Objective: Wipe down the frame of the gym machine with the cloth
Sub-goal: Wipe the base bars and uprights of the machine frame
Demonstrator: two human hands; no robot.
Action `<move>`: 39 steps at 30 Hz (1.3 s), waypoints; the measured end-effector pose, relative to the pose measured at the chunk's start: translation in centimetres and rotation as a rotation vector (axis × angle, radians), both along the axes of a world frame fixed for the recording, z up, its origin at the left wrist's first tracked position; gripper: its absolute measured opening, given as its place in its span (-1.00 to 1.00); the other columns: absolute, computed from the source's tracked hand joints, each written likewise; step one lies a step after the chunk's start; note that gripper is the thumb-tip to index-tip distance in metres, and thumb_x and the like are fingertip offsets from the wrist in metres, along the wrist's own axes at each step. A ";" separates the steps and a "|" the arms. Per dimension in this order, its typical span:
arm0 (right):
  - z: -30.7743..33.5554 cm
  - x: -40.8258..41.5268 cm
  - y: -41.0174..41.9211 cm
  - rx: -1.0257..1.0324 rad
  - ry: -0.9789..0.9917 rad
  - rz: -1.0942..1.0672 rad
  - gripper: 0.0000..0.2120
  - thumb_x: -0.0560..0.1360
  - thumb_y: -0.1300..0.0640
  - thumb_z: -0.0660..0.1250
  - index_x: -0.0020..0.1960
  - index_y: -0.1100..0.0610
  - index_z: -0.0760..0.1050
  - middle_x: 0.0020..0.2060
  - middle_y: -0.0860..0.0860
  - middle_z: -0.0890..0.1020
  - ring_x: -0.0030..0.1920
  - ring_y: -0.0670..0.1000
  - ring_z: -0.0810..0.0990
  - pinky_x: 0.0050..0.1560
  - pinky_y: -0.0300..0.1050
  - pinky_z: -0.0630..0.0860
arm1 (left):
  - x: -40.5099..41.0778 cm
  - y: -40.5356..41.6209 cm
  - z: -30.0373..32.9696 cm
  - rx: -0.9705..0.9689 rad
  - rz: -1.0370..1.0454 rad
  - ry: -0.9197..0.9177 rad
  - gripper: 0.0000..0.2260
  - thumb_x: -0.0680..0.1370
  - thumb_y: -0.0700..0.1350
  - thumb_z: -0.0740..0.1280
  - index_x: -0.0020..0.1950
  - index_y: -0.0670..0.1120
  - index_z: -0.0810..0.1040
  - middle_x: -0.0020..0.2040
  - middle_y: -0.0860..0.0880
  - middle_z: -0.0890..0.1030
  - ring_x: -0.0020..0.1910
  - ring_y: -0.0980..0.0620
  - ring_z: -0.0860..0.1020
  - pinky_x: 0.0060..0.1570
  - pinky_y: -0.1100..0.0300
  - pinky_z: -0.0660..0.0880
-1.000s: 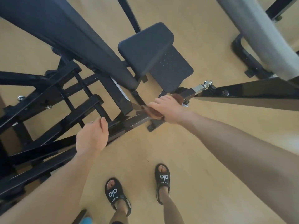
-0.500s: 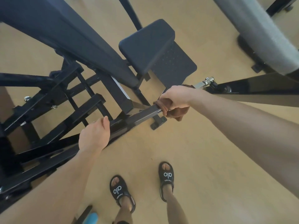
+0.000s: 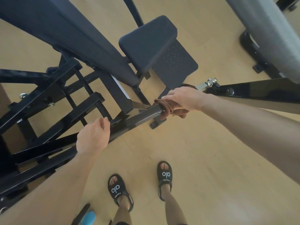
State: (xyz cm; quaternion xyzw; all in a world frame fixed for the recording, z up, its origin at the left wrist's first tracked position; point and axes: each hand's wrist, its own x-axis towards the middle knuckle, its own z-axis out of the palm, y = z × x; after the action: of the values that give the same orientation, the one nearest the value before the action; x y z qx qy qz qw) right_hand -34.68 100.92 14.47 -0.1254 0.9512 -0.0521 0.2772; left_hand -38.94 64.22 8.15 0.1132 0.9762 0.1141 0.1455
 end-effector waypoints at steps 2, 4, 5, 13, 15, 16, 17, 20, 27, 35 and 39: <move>-0.3 0.7 1.0 -0.055 0.017 -0.034 -0.51 0.61 0.06 0.37 0.52 -0.03 0.38 0.21 0.00 0.58 0.21 0.10 0.53 0.23 0.01 0.47 | -0.1 -0.1 -0.1 -0.014 0.001 0.002 -0.54 0.71 0.19 -0.07 -0.07 -0.03 0.50 -0.35 0.01 0.56 -0.36 0.07 0.56 -0.36 0.21 0.44; -0.7 1.6 3.0 -0.058 0.067 -0.082 -0.53 0.60 0.08 0.38 0.49 -0.03 0.41 0.16 -0.03 0.59 0.21 0.11 0.53 0.26 0.06 0.47 | 0.0 -0.1 -0.2 -0.015 -0.003 0.014 -0.54 0.71 0.19 -0.06 -0.08 -0.03 0.50 -0.36 0.01 0.56 -0.37 0.07 0.56 -0.38 0.22 0.42; -0.7 2.0 4.0 -0.051 0.095 -0.120 -0.53 0.61 0.09 0.38 0.50 -0.04 0.41 0.17 -0.03 0.59 0.24 0.11 0.52 0.30 0.08 0.46 | 0.0 -0.1 -0.2 -0.009 -0.003 0.018 -0.54 0.71 0.18 -0.06 -0.09 -0.04 0.50 -0.37 0.01 0.56 -0.38 0.07 0.56 -0.39 0.22 0.43; -0.2 0.8 3.9 0.044 0.015 -0.108 -0.54 0.63 -0.05 0.34 0.50 -0.09 0.39 0.15 -0.03 0.59 0.16 0.11 0.59 0.16 0.01 0.51 | 0.2 0.1 0.2 0.014 0.011 0.022 -0.57 0.71 0.14 -0.02 -0.17 -0.04 0.46 -0.40 0.02 0.52 -0.42 0.10 0.51 -0.42 0.25 0.35; 0.2 -0.1 1.9 0.050 -0.014 -0.030 -0.52 0.63 -0.01 0.32 0.53 -0.09 0.36 0.15 -0.04 0.57 0.15 0.07 0.57 0.05 -0.10 0.43 | 0.2 0.2 0.2 0.008 0.005 0.023 -0.57 0.71 0.13 -0.03 -0.16 -0.04 0.47 -0.39 0.01 0.52 -0.42 0.09 0.51 -0.41 0.24 0.36; 0.2 -0.4 0.7 0.039 -0.025 -0.003 -0.50 0.61 0.01 0.34 0.53 -0.10 0.35 0.14 -0.05 0.56 0.14 0.07 0.57 0.00 -0.11 0.40 | 0.2 0.2 0.2 0.008 0.004 0.021 -0.57 0.71 0.13 -0.02 -0.15 -0.04 0.47 -0.39 0.01 0.52 -0.41 0.09 0.51 -0.41 0.24 0.36; 0.0 -0.5 -0.4 0.031 -0.039 0.017 -0.47 0.59 0.03 0.38 0.53 -0.11 0.34 0.12 -0.05 0.55 0.12 0.07 0.57 -0.02 -0.10 0.41 | 0.2 0.2 0.2 0.005 0.004 0.023 -0.58 0.71 0.13 -0.02 -0.14 -0.04 0.47 -0.39 0.01 0.52 -0.41 0.09 0.51 -0.42 0.25 0.36; -0.3 -0.6 -0.9 0.007 -0.097 0.008 -0.38 0.57 0.06 0.42 0.56 -0.13 0.27 0.13 -0.03 0.53 0.11 0.08 0.56 0.03 -0.02 0.53 | 0.1 0.1 0.2 -0.004 0.009 0.016 -0.59 0.72 0.13 -0.02 -0.14 -0.03 0.46 -0.39 0.01 0.53 -0.41 0.09 0.52 -0.43 0.26 0.35; -0.6 0.9 4.6 0.179 -0.030 -0.099 -0.28 0.53 0.16 0.45 0.58 -0.10 0.22 0.12 -0.01 0.53 0.18 0.11 0.50 0.18 0.06 0.50 | 0.1 0.1 0.3 -0.006 0.016 -0.015 -0.54 0.71 0.17 -0.06 -0.20 -0.01 0.45 -0.43 0.01 0.54 -0.45 0.07 0.56 -0.42 0.19 0.52; -2.1 1.6 0.1 0.026 0.097 -0.016 -0.19 0.43 0.12 0.55 0.57 -0.06 0.23 0.23 -0.02 0.51 0.25 0.08 0.47 0.32 0.02 0.37 | 0.1 0.1 0.4 -0.019 0.033 -0.032 -0.55 0.71 0.15 -0.03 -0.17 -0.03 0.47 -0.40 -0.01 0.55 -0.40 0.04 0.57 -0.36 0.10 0.60; 0.1 2.4 3.7 -0.001 0.016 -0.242 -0.26 0.48 0.24 0.47 0.56 -0.08 0.29 0.26 0.02 0.52 0.30 0.11 0.51 0.25 0.07 0.53 | 0.0 0.0 0.2 0.007 -0.017 -0.012 -0.53 0.72 0.07 -0.02 -0.26 -0.08 0.46 -0.47 -0.04 0.51 -0.47 0.02 0.54 -0.43 0.15 0.53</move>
State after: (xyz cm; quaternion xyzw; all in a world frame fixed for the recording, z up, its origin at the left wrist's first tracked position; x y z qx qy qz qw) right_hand -32.30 104.66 14.53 -0.0103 0.9615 -0.0845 0.2614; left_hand -38.96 64.27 8.35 0.1214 0.9739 0.1169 0.1518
